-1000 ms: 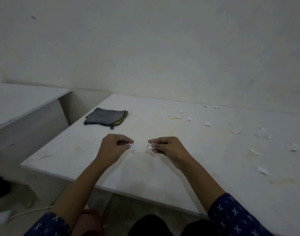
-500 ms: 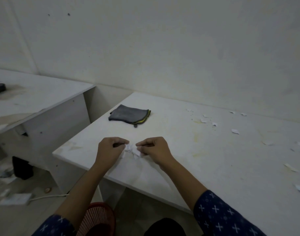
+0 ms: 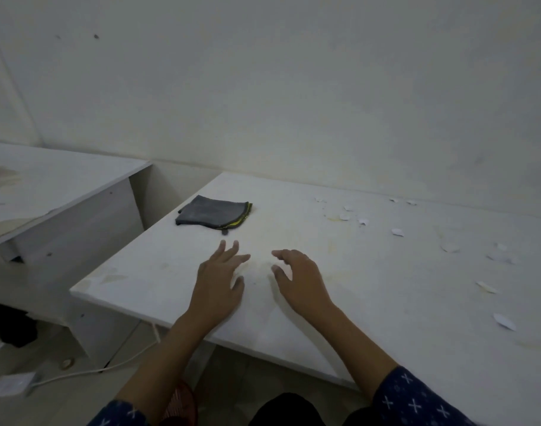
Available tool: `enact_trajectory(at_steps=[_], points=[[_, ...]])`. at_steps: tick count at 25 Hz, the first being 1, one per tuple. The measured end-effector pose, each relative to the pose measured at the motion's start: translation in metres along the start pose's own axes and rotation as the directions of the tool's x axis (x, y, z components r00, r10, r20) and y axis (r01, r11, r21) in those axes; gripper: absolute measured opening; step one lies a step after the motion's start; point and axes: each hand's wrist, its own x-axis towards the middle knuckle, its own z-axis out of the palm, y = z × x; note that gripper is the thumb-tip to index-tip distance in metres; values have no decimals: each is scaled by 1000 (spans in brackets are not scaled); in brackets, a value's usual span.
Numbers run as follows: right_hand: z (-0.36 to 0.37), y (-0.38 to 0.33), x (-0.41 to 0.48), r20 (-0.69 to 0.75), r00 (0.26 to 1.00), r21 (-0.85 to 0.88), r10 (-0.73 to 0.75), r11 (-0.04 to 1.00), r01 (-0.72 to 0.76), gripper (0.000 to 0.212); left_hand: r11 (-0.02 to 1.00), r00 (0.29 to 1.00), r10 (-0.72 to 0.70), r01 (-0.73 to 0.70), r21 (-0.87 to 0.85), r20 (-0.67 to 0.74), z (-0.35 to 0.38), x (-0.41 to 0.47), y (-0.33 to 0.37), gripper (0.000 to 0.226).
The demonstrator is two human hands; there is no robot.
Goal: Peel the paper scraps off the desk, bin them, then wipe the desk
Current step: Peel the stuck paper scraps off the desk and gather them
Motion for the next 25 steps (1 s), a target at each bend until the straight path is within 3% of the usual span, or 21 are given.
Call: enact_trajectory(at_steps=[4,9,19,21,25], points=[[-63,54,-38,120,988,-409,97,911,-40,50,984,975,180,-176,-41,131,46,3,67,52],[-149,129,-80,50,945,-583,324,778,-236,56,930,887,366,-341,-136,281,114,9,171,56],[-276,236,-120,-223,845,-520,485,675,-524,51,819,741,567,-461,-342,360,194,19,316,45],[-293,251,-136,-238,823,-485,516,671,-561,51,794,736,596,-480,-373,320,204,20,324,35],[-320,276,-164,-303,779,-371,548,685,-626,47,798,791,565,-452,-398,234,215,23,333,17]])
